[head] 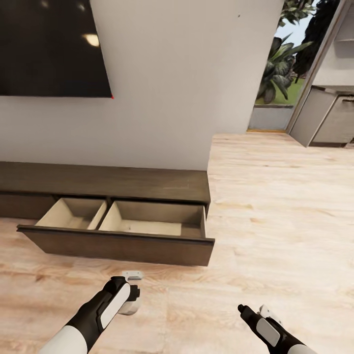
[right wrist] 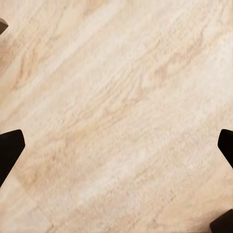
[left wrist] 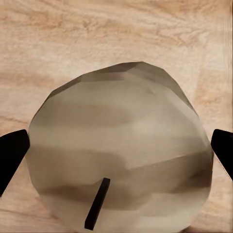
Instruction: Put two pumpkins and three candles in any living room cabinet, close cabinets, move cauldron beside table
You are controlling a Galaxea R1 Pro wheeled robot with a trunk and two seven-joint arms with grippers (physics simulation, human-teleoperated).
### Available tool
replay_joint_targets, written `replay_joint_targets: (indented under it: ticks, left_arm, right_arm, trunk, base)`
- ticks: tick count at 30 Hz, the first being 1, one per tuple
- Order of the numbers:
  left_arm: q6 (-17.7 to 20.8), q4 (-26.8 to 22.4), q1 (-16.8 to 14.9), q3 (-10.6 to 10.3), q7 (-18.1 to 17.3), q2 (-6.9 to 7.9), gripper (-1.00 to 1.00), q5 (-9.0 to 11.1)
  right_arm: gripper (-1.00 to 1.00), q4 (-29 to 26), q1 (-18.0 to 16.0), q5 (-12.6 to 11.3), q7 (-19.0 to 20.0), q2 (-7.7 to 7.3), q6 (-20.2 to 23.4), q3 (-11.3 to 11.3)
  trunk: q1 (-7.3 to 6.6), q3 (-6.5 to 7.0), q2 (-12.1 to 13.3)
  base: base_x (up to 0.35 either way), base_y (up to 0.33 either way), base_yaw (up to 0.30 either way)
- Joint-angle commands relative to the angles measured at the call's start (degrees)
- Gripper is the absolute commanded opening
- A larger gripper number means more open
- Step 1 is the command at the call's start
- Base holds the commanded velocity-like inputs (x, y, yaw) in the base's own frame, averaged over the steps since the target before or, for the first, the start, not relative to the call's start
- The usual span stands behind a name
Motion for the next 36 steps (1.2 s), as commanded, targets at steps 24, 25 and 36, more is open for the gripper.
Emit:
replay_joint_targets:
  ticks: [24,25,36]
  left_arm:
    - [0.1,-0.2,0.0,-0.3,0.6,0.12,-1.0,0.6]
    - [0.1,-0.3,0.0,-0.3,0.6,0.13,-1.0,0.6]
    - [0.2,-1.3,0.0,0.4,1.0,0.15,-1.0,1.2]
  right_arm:
    - [1.0,-0.3,0.0,-0.4,-0.4,-0.07,0.3,0.4]
    - [1.0,-0.3,0.0,-0.3,-0.4,-0.06,0.3,0.4]
    - [1.0,-0.2,0.0,-0.4,-0.4,-0.06,0.3,0.4]
  trunk:
    - [0.02,-0.05,0.0]
    - [0.02,-0.05,0.0]
    - [0.02,-0.05,0.0]
  base:
    - [0.137,0.003,-0.014]
    - [0.013,0.0,-0.005]
    - [0.002,0.0,-0.047]
